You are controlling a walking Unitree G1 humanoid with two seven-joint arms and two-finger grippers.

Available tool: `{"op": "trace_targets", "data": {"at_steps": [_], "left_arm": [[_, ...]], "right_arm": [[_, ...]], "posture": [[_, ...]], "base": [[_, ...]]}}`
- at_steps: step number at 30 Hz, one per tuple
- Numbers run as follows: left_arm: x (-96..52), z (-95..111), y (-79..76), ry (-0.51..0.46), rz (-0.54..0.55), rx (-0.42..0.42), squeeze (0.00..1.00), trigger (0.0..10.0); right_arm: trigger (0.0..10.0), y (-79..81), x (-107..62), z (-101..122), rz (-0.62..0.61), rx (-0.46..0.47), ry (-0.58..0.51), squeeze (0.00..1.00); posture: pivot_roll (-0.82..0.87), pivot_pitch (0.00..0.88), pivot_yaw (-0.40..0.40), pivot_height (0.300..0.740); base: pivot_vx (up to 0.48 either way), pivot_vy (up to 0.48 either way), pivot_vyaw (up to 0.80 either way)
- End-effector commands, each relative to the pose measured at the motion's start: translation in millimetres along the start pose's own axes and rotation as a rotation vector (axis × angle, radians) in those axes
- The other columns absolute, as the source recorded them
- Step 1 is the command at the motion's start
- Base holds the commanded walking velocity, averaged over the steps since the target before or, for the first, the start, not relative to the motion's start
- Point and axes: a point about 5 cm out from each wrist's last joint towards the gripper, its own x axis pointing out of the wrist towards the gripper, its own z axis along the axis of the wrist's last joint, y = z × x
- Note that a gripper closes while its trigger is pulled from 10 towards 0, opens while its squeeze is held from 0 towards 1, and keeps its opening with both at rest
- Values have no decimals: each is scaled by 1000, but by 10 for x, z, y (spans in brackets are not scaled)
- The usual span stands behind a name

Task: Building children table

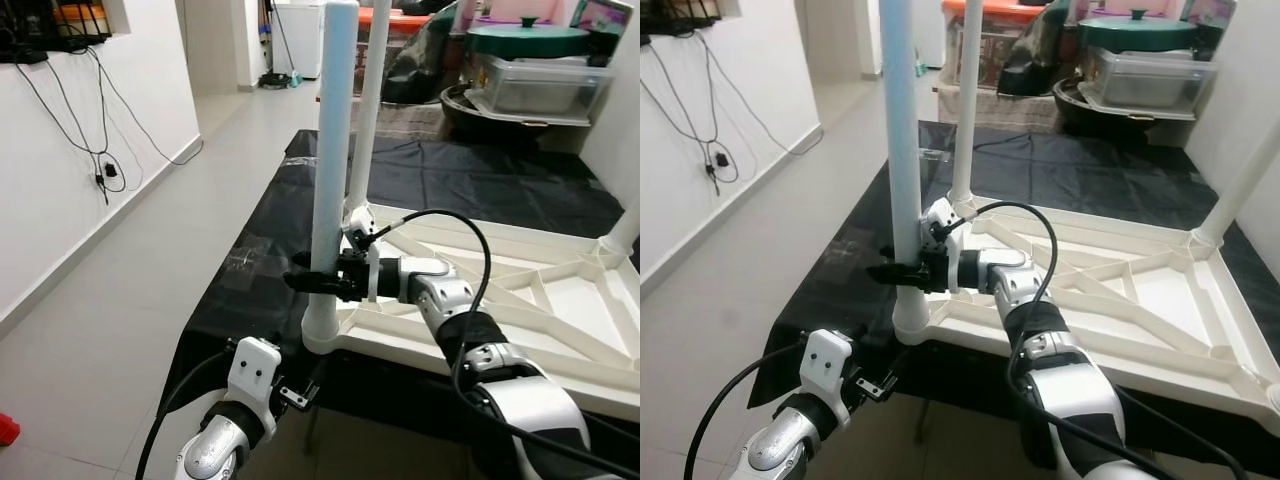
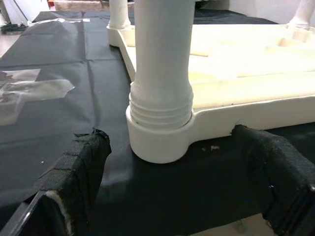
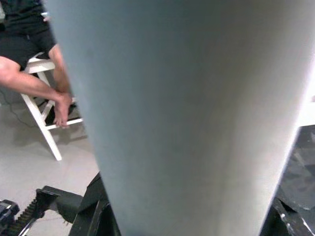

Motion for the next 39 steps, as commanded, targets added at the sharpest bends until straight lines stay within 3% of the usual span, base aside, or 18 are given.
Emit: {"op": "trace_targets", "data": {"at_steps": [1, 2, 3, 4, 5, 7, 10, 17, 20, 21, 22, 25, 26, 30, 32, 36, 38, 39], "left_arm": [[-15, 1, -8, 3, 2, 7, 0, 10000], [-14, 2, -7, 2, 1, 5, 0, 10000], [-14, 2, -7, 2, 1, 5, 0, 10000], [-13, -1, -6, 3, -1, 4, 0, 10000], [-13, -1, -6, 3, -1, 4, 0, 10000], [-12, -5, 0, 5, -4, 3, 0, 10000], [-6, -10, 0, 8, -14, 2, 0, 10000], [-2, -14, -3, 9, -17, 7, 0, 10000], [-1, -16, -3, 9, -15, 8, 0, 10000], [0, -14, -3, 8, -14, 9, 0, 10000], [0, -14, -3, 8, -13, 10, 0, 10000], [-2, -17, -3, 7, -13, 10, 0, 10000], [-3, -19, -5, 7, -13, 9, 0, 10000], [-11, -28, -9, 8, -14, 8, 0, 10000], [-4, -29, -8, 9, -19, 7, 0, 10000], [-1, -31, -8, 9, -22, 7, 0, 10000], [2, -29, -9, 10, -25, 9, 0, 10000], [2, -29, -9, 10, -25, 9, 0, 10000]], "right_arm": [[0, -10, 36, -33, -55, -1, 6, 0], [0, -102, -2, -46, -233, -12, 2, 0], [0, -102, -2, -46, -233, -12, 2, 0], [0, -278, -133, -69, -559, 10, 7, 0], [0, -278, -133, -69, -559, 10, 7, 0], [0, -477, -428, -123, -1037, 56, 26, 0], [0, -506, -783, -223, -1459, 117, 2, 0], [0, -294, -731, -330, -1661, 265, -85, 0], [0, -216, -511, -316, -1609, 319, -141, 0], [7686, -187, -344, -261, -1514, 309, -199, 0], [10000, -183, -316, -248, -1502, 304, -208, 1000], [10000, -168, -277, -174, -1488, 240, -244, 1000], [10000, -205, -306, -151, -1457, 223, -265, 0], [10000, -246, -339, -78, -1339, 198, -328, 0], [10000, -356, -460, 7, -1057, 168, -349, 0], [10000, -380, -490, 7, -843, 182, -305, 0], [10000, -327, -476, 22, -544, 173, -232, 0], [10000, -327, -476, 22, -544, 173, -232, 0]], "posture": [[152, 0, -65, 740], [145, 0, -61, 740], [145, 0, -61, 740], [138, 0, -54, 740], [138, 0, -54, 740], [121, 0, -38, 740], [114, 0, -34, 740], [121, 0, -38, 740], [121, 0, -40, 740], [124, 0, -46, 740], [124, 0, -46, 740], [125, 0, -46, 740], [123, 0, -46, 740], [119, 0, -43, 740], [117, 0, -39, 740], [116, 0, -38, 740], [118, 0, -40, 740], [118, 0, -40, 740]], "base": [[0, 0, 0], [0, 0, 0], [0, 0, 0], [0, 0, 0], [0, 0, 0], [0, 0, 0], [0, 0, 0], [0, 0, 0], [0, 0, 0], [0, 0, 0], [0, 0, 0], [0, 0, 0], [0, 0, 0], [0, 0, 0], [0, 0, 0], [0, 0, 0], [0, 0, 0], [0, 0, 0]]}}
